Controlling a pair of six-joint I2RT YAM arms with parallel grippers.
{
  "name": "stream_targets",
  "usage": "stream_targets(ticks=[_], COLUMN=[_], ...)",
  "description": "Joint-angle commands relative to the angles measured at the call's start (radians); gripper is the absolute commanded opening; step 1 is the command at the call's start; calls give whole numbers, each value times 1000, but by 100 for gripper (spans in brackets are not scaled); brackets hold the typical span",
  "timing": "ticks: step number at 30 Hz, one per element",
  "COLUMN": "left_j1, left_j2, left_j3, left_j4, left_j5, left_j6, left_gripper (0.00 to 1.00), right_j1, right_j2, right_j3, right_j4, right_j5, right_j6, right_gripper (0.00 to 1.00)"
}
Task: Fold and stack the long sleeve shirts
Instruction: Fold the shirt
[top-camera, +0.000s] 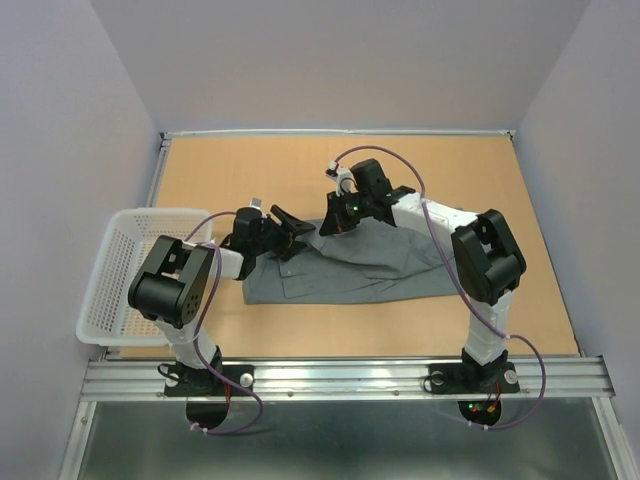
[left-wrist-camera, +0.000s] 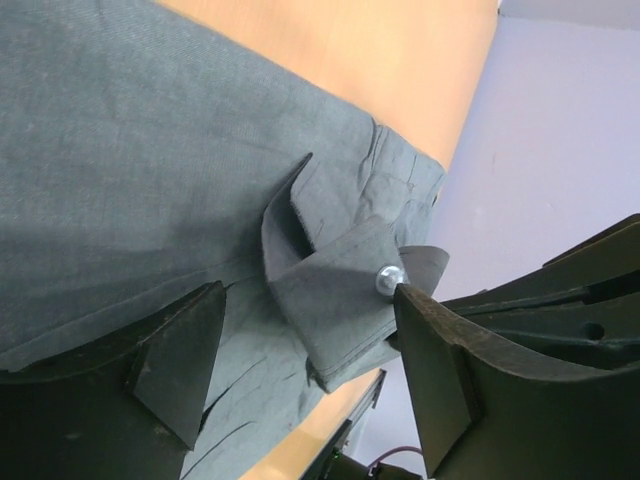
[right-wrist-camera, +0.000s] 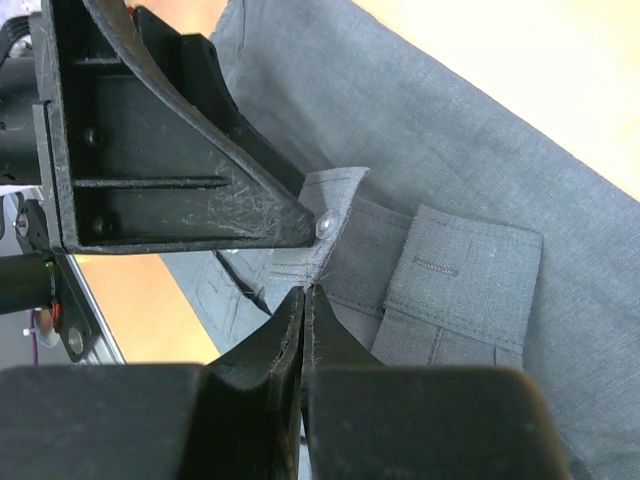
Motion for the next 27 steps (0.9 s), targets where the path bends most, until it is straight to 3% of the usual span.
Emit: stream_targets(ticks=[1,6,23,26,27], left_j1=[-11,-11,-14,-14,-14], left_j2=[17,22,16,3,-3], left_j3=[28,18,-20,-19,-18], left_j4=[42,45,45,41,39], left_j5=[23,23,42,40,42], left_j6=[-35,-37,-14,-4,-1], left_gripper=[75,62,42,29,24], right_j1=[0,0,0,1,0], right_j2=[-21,-11,26,17,14], right_j3=[-39,-71,-79,-80,-82], right_j4=[58,64,67,65,65], right_j5=[-5,10,99,111,114], right_j6=[12,20,70,73,73], right_gripper=[1,1,3,7,12])
